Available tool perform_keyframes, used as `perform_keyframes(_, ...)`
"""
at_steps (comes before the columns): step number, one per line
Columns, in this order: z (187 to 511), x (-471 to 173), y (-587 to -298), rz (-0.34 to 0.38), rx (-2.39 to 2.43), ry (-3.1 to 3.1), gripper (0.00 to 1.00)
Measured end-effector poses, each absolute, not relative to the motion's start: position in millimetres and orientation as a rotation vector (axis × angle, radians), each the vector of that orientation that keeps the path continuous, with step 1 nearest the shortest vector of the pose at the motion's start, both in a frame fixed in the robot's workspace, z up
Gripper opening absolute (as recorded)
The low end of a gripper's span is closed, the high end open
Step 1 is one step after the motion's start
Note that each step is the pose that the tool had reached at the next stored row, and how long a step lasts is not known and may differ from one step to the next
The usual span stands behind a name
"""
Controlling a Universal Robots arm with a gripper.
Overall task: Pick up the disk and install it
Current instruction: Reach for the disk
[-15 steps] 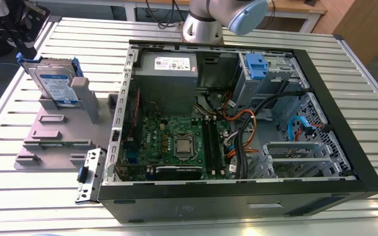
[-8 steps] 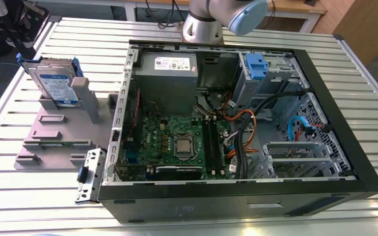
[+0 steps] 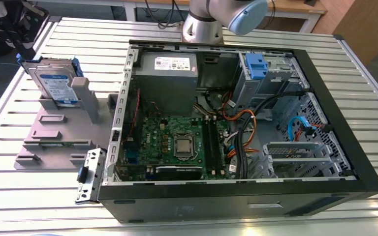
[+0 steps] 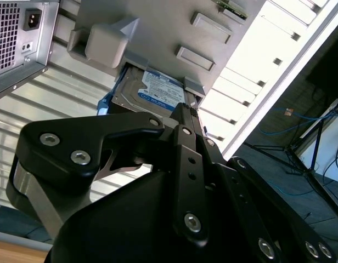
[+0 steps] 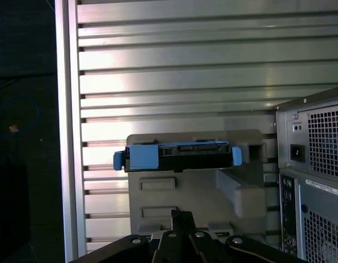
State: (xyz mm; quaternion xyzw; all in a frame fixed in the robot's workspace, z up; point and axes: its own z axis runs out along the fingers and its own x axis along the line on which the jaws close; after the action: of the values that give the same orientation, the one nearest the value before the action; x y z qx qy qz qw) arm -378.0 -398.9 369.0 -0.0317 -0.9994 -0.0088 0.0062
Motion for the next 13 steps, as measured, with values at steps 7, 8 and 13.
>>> perform_keyframes(7, 364.8, -377.9, -398.9, -0.027, -0.098, -3.127, 0.11)
perform_keyframes(8, 364.0, -377.5, -398.8, -0.027, -0.097, -3.128, 0.11)
perform_keyframes(13, 360.6, -372.4, -398.3, -0.027, -0.092, -3.128, 0.11)
